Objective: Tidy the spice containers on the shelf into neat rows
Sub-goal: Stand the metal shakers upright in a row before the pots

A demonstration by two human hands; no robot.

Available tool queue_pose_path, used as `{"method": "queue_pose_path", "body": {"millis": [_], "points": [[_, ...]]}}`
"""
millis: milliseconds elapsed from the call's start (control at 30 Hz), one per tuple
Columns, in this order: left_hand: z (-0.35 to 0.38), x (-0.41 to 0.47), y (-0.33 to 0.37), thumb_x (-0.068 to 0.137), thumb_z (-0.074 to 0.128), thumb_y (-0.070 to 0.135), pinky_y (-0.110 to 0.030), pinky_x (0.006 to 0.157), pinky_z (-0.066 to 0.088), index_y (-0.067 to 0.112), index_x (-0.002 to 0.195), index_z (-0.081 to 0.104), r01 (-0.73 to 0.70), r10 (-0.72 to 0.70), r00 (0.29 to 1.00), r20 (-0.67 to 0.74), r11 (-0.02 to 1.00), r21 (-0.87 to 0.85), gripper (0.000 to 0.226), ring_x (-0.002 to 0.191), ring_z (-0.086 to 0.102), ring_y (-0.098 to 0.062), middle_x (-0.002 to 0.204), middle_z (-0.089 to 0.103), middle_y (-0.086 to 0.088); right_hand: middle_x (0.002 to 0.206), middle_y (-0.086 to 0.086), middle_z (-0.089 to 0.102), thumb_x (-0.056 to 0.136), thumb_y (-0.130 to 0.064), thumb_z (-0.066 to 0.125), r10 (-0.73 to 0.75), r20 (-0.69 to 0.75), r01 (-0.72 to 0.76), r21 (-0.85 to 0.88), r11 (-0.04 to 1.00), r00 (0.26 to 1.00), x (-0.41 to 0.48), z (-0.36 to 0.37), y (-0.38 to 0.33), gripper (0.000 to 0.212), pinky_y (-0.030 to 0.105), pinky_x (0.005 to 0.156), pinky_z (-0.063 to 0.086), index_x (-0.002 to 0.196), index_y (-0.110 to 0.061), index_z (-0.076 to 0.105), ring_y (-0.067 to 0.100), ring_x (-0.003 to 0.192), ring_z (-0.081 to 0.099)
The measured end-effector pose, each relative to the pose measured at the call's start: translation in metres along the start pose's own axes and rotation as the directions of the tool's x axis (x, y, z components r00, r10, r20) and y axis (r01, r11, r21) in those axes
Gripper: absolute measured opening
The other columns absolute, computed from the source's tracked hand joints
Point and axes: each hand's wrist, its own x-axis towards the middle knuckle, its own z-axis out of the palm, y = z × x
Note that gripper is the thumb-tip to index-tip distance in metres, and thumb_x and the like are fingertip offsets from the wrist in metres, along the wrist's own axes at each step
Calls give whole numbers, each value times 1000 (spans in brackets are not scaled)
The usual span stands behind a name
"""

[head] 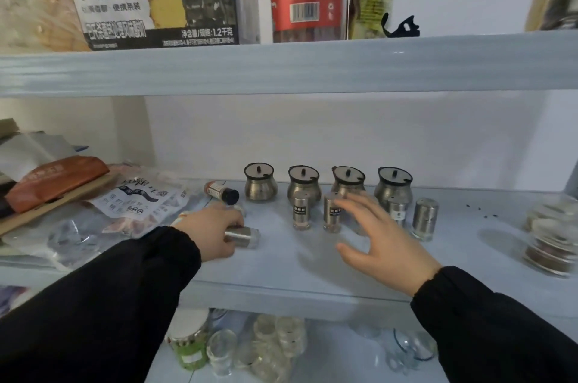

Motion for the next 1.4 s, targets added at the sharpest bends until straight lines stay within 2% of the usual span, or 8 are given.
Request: {"method": "queue_pose_path", "body": {"millis": [333,500,633,800,900,1067,1233,1400], "points": [[-15,14,42,76,71,24,-21,60,37,32,95,51,125,-147,986,-75,964,-234,29,72,53,-5,80,55,15,158,-15,21,90,-48,60,-12,58,9,59,998,998,-27,-24,29,66,19,111,15,147,-45,27,-6,140,14],[-12,9,42,80,66,21,-25,77,46,42,88,56,125,-195,971,-140,909,-398,24,84,61,-12,97,63,15,158,-12,23,89,-47,61,-16,54,13,56,998,998,-33,-25,34,66,18,111,13,148,-42,30,-6,138,14],[-17,3,35,85,65,16,-12,59,47,37,106,61,118,-266,938,-223,848,-517,30,72,60,-4,106,63,14,153,-15,28,89,-44,62,-41,50,37,90,995,998,-39,-21,30,64,19,114,17,146,-41,33,-10,135,14],[-27,10,39,84,63,23,-25,75,48,45,108,59,81,-123,989,-81,915,-395,32,75,57,-4,94,60,17,143,-24,26,90,-42,62,-17,27,15,86,996,999,-35,-19,18,63,16,109,15,145,-41,33,-13,132,16],[-27,21,35,82,60,23,-23,83,46,49,106,58,25,-24,1000,8,970,-242,36,91,59,-9,105,64,13,149,-18,30,87,-45,58,-15,18,14,64,998,1000,-28,-15,9,63,22,114,23,145,-40,34,-5,137,24],[-29,30,31,81,66,30,-14,50,35,32,101,62,-46,37,998,-53,985,-166,21,70,55,-7,76,53,14,149,-13,35,89,-41,62,29,-9,-29,29,999,1000,-19,-4,-10,61,20,112,23,144,-37,37,-2,136,28],[-29,48,22,75,64,55,-30,62,40,32,79,48,-68,65,997,-52,996,-56,29,73,54,-13,83,57,8,150,-14,33,87,-42,60,90,-17,-89,13,996,996,-12,12,-34,63,20,111,24,145,-37,36,0,137,27],[-39,54,7,86,60,37,-27,83,42,38,114,61,-209,207,977,-43,922,-326,28,95,56,-11,102,59,16,149,-15,33,88,-40,60,138,-53,-140,-30,990,989,-14,24,-51,63,13,104,22,146,-34,36,-7,128,28]]}}
